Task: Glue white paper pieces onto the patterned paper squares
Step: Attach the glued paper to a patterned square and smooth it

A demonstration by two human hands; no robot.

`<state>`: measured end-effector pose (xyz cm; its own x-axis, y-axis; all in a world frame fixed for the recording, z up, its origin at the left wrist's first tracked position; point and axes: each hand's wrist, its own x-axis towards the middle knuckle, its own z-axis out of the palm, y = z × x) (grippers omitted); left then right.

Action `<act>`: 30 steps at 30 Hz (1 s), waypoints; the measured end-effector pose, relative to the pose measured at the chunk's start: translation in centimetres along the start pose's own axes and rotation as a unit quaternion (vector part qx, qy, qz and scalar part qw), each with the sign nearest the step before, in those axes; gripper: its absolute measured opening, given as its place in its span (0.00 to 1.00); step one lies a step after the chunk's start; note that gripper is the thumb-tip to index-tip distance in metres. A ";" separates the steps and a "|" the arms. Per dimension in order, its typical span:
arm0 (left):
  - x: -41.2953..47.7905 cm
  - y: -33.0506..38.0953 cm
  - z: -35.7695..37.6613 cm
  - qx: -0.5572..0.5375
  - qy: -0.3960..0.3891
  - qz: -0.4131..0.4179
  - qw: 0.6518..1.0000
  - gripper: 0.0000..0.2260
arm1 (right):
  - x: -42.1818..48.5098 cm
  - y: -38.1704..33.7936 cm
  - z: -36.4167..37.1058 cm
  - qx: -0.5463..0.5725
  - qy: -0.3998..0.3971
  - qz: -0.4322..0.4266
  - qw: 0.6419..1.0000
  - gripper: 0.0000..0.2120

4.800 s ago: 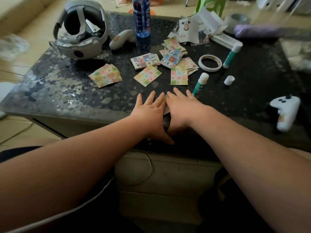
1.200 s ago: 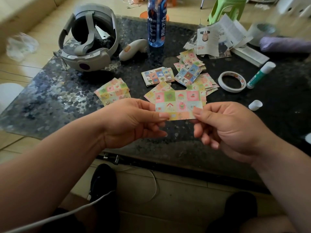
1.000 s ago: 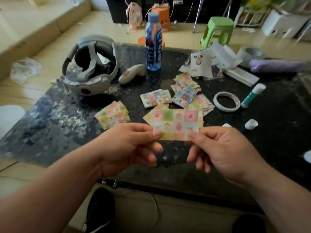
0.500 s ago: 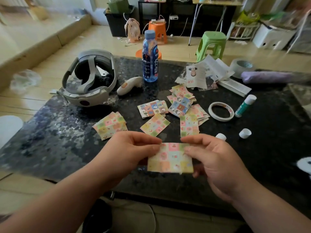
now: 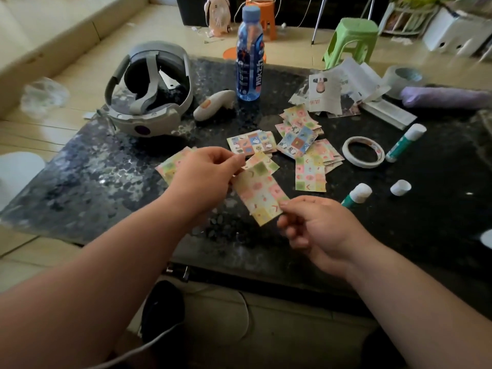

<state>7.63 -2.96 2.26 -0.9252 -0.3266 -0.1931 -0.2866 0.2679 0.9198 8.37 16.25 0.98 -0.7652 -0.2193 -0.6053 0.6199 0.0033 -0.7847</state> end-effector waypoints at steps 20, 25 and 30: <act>-2.2 0.6 -0.1 0.120 -0.047 0.104 0.986 0.02 | -0.8 -1.0 1.2 -0.045 0.040 -0.161 0.985 0.06; -5.1 3.0 -1.5 0.147 -0.079 0.199 0.966 0.10 | -4.4 -2.3 -1.6 -0.301 0.083 -0.369 0.875 0.09; -6.4 4.0 -0.8 0.274 -0.140 0.226 0.924 0.13 | -6.3 -2.3 -4.8 -0.435 0.122 -0.390 0.803 0.25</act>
<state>12.62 -0.50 7.44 -0.9874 0.1574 0.0173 0.1327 0.7632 0.6323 10.90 22.34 5.99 -0.9386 -0.2882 0.1896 -0.3382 0.6609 -0.6699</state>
